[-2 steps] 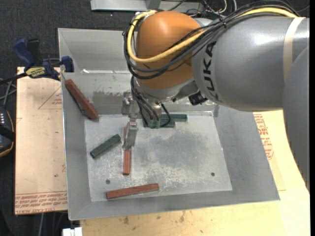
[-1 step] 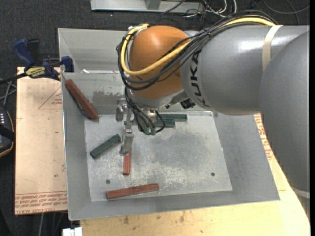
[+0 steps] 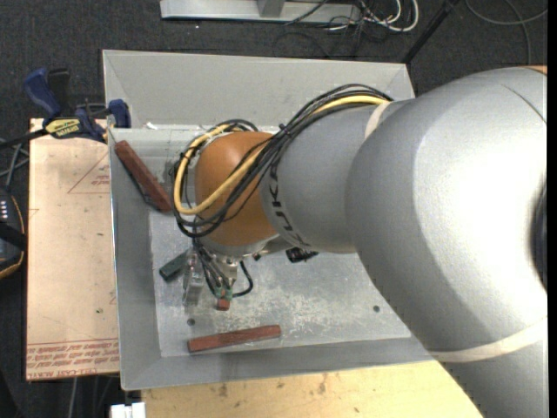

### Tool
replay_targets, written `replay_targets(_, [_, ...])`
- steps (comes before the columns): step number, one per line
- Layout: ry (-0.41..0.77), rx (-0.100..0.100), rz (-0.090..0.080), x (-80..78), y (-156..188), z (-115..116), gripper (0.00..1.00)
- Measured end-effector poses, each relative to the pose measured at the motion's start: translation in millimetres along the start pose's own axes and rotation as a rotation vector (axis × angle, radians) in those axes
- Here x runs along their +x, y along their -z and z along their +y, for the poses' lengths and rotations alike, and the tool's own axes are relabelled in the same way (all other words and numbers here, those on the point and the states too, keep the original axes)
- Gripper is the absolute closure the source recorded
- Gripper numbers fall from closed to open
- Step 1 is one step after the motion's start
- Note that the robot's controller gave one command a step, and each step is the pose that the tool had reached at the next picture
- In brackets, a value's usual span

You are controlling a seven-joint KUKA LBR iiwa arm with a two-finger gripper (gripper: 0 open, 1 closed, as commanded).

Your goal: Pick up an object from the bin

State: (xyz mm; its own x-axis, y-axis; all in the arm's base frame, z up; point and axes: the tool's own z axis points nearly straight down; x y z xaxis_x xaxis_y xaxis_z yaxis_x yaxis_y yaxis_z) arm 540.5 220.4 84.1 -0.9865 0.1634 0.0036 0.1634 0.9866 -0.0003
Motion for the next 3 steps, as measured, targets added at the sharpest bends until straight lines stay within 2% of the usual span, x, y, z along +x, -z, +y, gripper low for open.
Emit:
replay_targets(1, [-0.002, -0.002, -0.003, -1.5, 1.4, -0.3, 0.00])
replay_targets(3, [-0.007, -0.001, -0.001, -5.5, 0.8, 0.0, 0.00])
